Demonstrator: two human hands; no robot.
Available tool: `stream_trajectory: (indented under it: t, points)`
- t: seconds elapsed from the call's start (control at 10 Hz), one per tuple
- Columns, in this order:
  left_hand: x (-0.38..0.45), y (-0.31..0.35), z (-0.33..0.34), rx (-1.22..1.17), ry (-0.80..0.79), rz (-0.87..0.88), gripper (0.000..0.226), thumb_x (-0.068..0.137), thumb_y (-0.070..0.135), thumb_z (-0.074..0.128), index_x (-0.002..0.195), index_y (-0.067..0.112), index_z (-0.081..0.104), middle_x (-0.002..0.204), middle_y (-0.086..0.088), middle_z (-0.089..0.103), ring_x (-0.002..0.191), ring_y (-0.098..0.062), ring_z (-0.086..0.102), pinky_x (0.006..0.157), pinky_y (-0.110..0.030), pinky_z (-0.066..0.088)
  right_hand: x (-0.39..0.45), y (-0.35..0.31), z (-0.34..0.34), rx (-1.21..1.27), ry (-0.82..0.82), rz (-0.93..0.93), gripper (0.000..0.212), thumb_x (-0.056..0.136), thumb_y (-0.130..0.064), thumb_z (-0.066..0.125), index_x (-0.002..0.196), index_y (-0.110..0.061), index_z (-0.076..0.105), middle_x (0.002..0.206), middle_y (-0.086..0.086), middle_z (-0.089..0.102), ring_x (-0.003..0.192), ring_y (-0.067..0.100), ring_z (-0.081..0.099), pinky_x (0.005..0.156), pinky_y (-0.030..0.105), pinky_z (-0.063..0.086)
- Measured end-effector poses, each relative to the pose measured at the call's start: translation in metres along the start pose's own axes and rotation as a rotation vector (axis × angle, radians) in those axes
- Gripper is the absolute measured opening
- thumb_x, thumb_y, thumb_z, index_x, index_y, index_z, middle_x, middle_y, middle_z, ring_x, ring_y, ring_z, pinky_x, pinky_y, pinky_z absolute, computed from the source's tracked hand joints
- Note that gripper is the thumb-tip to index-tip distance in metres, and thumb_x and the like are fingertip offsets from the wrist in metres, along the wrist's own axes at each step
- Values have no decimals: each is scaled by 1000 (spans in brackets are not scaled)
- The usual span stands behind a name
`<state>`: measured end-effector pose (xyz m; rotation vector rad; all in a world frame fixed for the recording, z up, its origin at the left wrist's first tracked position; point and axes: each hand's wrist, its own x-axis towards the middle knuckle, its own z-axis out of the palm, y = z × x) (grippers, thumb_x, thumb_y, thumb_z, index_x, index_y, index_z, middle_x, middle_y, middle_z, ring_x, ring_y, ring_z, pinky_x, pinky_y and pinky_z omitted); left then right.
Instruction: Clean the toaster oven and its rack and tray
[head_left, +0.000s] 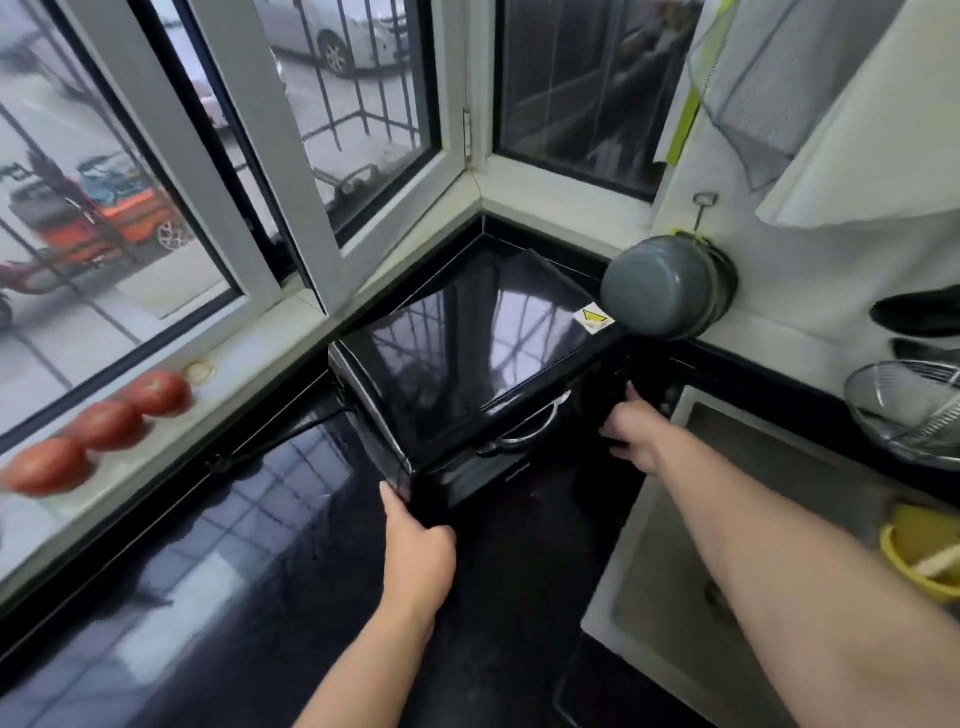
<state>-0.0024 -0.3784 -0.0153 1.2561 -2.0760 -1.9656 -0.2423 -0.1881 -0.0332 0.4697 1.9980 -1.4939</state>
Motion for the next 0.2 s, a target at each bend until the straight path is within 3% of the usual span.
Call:
stream_trajectory:
  t: [0.1, 0.2]
  points:
    - [-1, -3, -7, 44, 36, -35, 101, 85, -2, 52, 164, 38, 2, 168, 5, 26, 143, -22, 40, 112, -39, 45, -28, 2, -7, -83, -18, -26, 95, 86, 1, 48, 154, -48, 5, 138, -5, 52, 114, 21, 56, 100, 43, 42]
    - [-22, 9, -7, 142, 336, 189, 82, 87, -5, 52, 161, 17, 26, 158, -11, 31, 145, -27, 33, 120, -36, 29, -49, 13, -13, -128, -53, -35, 85, 90, 1, 48, 158, -35, 11, 145, 2, 46, 118, 24, 55, 98, 39, 46]
